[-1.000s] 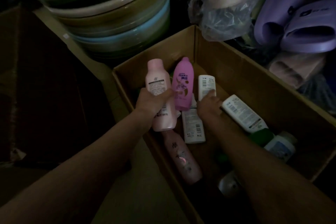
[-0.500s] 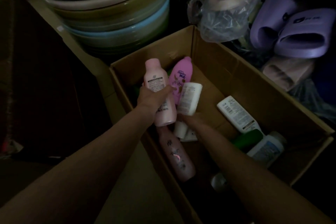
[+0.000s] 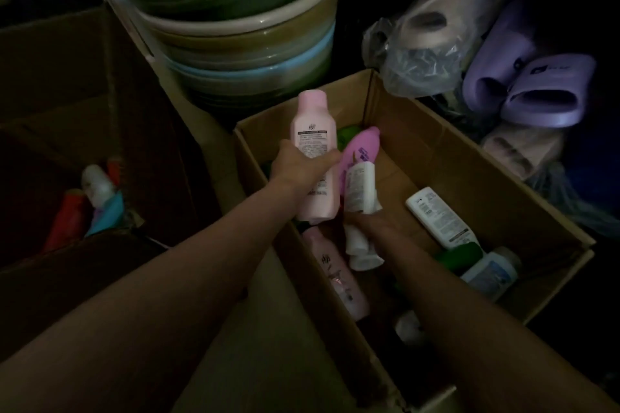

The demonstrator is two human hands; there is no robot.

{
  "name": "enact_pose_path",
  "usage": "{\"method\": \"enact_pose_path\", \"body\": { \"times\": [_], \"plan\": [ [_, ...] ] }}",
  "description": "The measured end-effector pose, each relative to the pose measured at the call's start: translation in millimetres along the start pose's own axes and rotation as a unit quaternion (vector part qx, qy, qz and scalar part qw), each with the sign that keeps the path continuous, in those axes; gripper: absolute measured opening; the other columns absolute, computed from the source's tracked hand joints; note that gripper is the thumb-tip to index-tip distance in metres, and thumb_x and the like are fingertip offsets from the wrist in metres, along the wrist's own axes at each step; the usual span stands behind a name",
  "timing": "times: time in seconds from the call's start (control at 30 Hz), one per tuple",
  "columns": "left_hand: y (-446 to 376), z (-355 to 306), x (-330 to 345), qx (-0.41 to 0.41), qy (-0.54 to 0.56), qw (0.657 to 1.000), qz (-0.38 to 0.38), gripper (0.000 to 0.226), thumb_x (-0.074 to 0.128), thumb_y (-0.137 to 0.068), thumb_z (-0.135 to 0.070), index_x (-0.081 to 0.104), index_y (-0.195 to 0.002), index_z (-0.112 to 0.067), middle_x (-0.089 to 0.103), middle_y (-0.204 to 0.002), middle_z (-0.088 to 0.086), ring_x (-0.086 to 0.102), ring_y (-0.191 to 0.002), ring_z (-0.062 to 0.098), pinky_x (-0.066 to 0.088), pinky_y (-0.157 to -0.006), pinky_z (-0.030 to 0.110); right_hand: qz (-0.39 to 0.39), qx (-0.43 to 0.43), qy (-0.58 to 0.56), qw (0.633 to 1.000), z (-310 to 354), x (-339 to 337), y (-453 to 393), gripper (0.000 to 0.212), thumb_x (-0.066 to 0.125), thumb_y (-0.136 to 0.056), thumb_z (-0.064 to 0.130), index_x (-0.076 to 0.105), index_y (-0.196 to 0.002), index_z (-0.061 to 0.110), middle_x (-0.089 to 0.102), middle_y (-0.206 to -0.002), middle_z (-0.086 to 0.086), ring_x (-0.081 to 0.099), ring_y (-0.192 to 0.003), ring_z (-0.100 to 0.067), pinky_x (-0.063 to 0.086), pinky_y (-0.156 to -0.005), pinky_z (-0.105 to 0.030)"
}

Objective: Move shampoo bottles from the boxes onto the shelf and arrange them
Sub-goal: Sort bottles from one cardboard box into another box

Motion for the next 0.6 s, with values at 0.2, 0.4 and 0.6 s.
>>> {"method": "enact_pose_path", "body": {
  "times": [0.2,0.4,0.6],
  "plan": [
    [21,-37,-34,0.109,-0.078,0.99,-0.039,0.052,0.075,-0.075,-0.031,0.038,-0.105,-0.01,0.055,-0.109,0.006,0.055,-0.101,0.022,0.047,-0.082,0.033,-0.037,-0.058,-0.087,0.994,79,-4,38,0.075,0.077,-0.064,0.041,0.051,-0.126,0.008,0.063,-0.112,-0.013,0.064,-0.098,-0.028,0.054,-0.088,-0.043],
    [51,-115,-109,0.203,0.051,0.962,-0.174,0.069,0.071,-0.077,-0.033,0.034,-0.13,-0.009,0.049,-0.129,0.012,0.05,-0.117,0.028,0.042,-0.092,0.033,-0.041,-0.281,-0.115,0.952,228,30,128,0.055,0.078,-0.067,0.04,0.065,-0.111,0.008,0.07,-0.101,-0.007,0.067,-0.096,-0.023,0.055,-0.086,-0.038],
    [64,-154,-254,0.287,0.04,0.894,-0.341,0.076,0.063,-0.084,-0.039,0.022,-0.141,-0.009,0.038,-0.142,0.006,0.04,-0.126,0.015,0.029,-0.083,0.012,0.043,-0.488,-0.089,0.867,332,106,229,0.013,0.076,-0.073,0.024,0.065,-0.067,0.021,0.071,-0.079,-0.001,0.069,-0.084,-0.018,0.057,-0.082,-0.042]
  ]
}}
Point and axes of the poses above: each hand's wrist, its own y-axis away from the middle knuckle, its own x-axis out of the palm, z = x × y, the point moved 3 cm from there along -y, towards the middle knuckle
